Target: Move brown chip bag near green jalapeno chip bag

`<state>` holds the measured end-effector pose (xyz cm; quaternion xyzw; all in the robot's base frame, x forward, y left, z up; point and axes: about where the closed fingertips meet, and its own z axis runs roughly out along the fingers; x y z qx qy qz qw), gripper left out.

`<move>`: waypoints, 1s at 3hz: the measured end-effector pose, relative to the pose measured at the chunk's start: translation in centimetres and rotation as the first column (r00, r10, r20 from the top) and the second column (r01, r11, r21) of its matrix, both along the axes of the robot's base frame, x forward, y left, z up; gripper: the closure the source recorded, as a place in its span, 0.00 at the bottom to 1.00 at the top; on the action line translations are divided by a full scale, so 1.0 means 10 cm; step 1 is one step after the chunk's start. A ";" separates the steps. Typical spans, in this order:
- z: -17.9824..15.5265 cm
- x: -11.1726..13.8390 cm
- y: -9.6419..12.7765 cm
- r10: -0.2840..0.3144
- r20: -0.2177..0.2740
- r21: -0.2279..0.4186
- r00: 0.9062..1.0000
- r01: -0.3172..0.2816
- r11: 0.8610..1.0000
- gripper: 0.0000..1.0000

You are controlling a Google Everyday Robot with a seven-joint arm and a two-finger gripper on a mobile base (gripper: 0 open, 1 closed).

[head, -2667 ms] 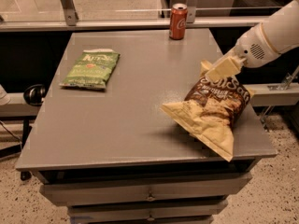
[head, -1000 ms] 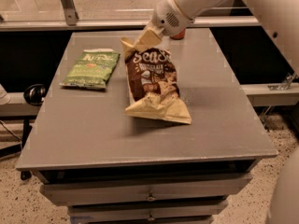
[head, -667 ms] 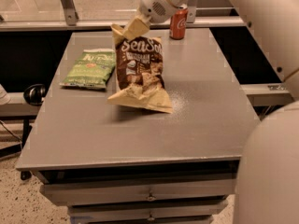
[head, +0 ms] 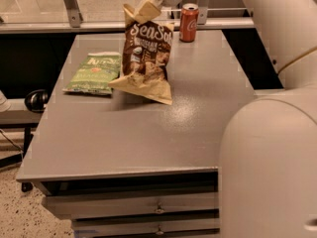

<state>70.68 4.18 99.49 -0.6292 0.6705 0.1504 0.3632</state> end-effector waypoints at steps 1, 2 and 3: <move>0.11 0.05 -0.07 0.007 0.036 0.002 0.999 -0.007 1.000 0.59; 0.15 0.05 -0.09 0.018 0.048 -0.002 0.999 -0.018 1.000 0.36; 0.13 0.02 -0.10 0.024 0.038 -0.006 0.999 -0.024 1.000 0.12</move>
Offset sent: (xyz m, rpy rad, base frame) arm 0.0050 -0.0191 0.0287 -0.0062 -0.0720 0.0238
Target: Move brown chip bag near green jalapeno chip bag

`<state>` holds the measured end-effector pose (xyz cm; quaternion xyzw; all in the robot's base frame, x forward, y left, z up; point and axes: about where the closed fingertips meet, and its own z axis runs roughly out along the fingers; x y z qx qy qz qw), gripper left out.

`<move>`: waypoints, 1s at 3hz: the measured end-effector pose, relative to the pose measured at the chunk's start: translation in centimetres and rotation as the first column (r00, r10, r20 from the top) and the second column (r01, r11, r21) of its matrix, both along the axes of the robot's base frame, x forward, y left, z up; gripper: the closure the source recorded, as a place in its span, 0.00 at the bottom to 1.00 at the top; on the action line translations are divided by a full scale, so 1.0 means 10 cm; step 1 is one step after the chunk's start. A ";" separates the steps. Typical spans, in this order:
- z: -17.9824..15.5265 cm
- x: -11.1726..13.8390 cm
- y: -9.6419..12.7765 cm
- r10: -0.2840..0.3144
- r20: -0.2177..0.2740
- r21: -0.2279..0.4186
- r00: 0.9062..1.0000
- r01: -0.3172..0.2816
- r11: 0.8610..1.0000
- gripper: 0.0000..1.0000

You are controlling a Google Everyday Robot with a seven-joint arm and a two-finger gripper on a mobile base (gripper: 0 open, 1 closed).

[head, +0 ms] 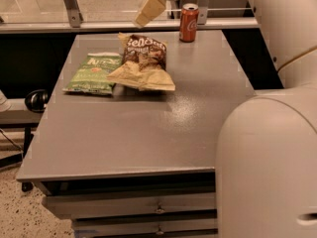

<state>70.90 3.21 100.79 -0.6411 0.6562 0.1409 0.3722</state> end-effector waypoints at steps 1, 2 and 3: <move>0.02 -0.07 0.02 0.018 -0.001 -0.012 1.000 -0.018 1.000 0.00; 0.15 -0.25 -0.16 0.028 0.018 -0.004 0.999 -0.028 1.000 0.00; 0.26 -0.65 -0.55 0.043 0.036 0.028 0.998 -0.044 0.999 0.00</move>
Offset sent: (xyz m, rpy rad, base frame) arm -0.0583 -0.0545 0.0349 0.0090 -0.0535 0.0227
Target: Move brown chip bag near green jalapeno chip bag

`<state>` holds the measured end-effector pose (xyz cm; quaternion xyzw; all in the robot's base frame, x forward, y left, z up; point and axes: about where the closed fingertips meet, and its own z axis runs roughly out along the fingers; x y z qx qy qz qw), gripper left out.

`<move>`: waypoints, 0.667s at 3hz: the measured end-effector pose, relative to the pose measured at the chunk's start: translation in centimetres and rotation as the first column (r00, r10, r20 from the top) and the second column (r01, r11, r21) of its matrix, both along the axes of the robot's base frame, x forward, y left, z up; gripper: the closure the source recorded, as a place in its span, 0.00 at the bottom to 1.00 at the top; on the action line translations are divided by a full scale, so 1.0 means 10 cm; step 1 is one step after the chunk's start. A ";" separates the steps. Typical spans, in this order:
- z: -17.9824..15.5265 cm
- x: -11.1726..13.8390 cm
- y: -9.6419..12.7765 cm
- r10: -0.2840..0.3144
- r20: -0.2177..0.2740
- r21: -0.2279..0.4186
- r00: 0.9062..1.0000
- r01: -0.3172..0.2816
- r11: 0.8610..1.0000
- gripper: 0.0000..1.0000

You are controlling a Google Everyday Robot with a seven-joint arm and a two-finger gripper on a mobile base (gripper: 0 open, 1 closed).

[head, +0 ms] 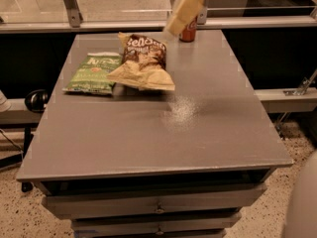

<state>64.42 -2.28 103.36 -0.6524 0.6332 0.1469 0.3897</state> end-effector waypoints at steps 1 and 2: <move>-0.13 -0.46 -0.44 0.054 -0.024 0.037 0.998 -0.053 0.998 0.00; -0.13 -0.59 -0.89 0.006 -0.008 0.050 1.000 -0.006 0.999 0.00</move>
Offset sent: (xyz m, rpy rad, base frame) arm -0.0395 -0.0361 -0.0115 0.0298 0.0228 0.0457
